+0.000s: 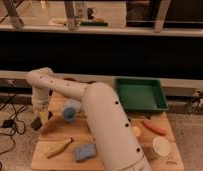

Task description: Wipe red bowl with eraser

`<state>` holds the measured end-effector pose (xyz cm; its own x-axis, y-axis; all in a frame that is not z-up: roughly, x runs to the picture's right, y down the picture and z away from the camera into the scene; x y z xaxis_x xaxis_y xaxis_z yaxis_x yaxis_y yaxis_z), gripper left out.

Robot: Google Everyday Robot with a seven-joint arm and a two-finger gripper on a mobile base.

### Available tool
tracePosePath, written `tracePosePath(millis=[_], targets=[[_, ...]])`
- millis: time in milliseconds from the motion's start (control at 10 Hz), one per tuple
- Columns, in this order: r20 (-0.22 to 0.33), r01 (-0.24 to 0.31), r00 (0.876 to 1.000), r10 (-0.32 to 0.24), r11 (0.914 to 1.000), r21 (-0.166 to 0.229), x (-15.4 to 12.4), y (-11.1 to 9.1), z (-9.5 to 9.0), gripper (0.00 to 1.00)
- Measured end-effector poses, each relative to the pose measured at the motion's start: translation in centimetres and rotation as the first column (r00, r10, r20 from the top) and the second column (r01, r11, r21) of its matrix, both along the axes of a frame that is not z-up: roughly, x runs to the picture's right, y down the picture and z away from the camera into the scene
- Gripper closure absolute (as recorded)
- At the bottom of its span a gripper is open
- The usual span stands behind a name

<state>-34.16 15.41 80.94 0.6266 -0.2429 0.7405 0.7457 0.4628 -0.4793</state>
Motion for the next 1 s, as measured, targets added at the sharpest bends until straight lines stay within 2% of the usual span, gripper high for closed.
tracePosePath(millis=[200,400,600,800,1000], targets=[[0.008,-0.036,0.999,0.036,0.9989,0.029,-0.4,-1.8,0.3,1.00],[0.022,-0.069,0.997,0.068,0.9954,0.066,-1.1,-5.1,1.1,1.00],[0.016,-0.084,0.996,0.083,0.9926,0.087,-1.1,-7.6,1.8,1.00],[-0.008,-0.104,0.994,0.106,0.9892,0.103,1.0,-9.1,2.2,1.00],[-0.050,-0.146,0.987,0.154,0.9815,0.123,4.6,-10.1,2.4,1.00]])
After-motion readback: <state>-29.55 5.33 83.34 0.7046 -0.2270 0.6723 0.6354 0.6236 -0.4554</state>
